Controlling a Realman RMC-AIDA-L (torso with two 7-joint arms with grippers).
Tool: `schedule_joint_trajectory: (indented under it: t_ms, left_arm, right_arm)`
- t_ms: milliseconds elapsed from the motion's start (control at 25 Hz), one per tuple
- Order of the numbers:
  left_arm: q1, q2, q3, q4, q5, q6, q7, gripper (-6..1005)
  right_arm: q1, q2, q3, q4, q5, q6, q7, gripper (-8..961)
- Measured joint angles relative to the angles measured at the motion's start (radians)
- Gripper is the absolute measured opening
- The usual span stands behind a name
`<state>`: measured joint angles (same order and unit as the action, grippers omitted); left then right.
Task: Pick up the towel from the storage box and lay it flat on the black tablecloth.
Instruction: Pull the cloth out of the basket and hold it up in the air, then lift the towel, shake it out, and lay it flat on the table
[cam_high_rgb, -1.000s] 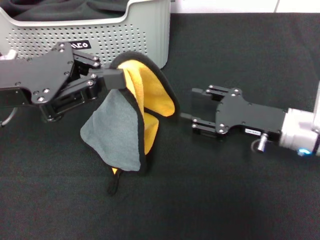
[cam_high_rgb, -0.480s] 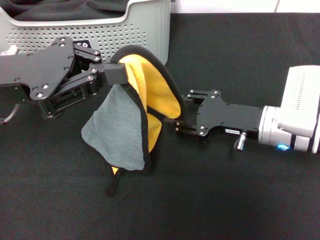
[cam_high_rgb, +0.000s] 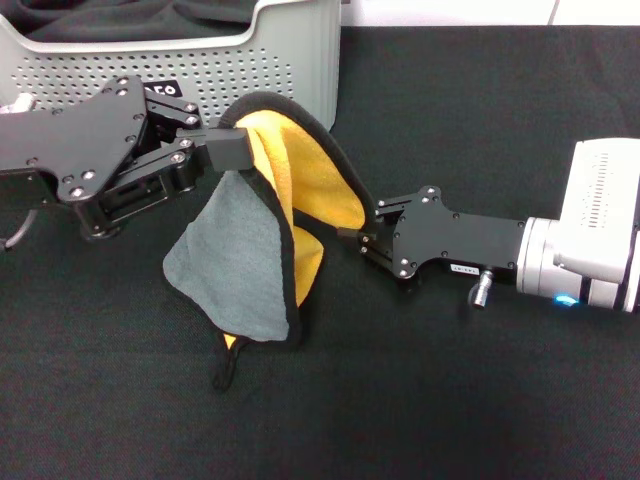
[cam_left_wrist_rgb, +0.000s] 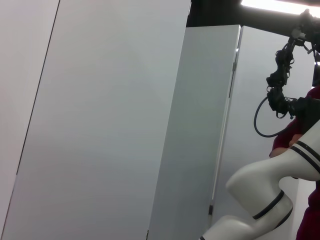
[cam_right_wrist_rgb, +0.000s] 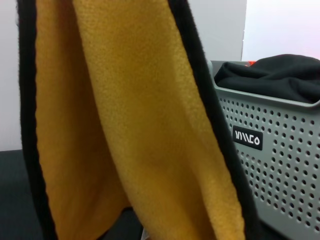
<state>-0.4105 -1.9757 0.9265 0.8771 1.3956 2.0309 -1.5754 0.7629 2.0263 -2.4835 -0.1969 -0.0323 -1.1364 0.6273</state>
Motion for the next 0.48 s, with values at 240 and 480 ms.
schedule_joint_trajectory:
  t_ms: [240,480]
  left_arm:
    - [0.002,-0.002,0.000,-0.002,0.005,0.000,0.000,10]
    - [0.005,0.001,0.003,-0.021,0.015,0.000,0.000,9]
  right_arm:
    - [-0.001,0.000,-0.002,0.000,0.000,-0.013,-0.024,197]
    - [-0.019,-0.003,0.002,-0.022,-0.009,-0.039,-0.052,46]
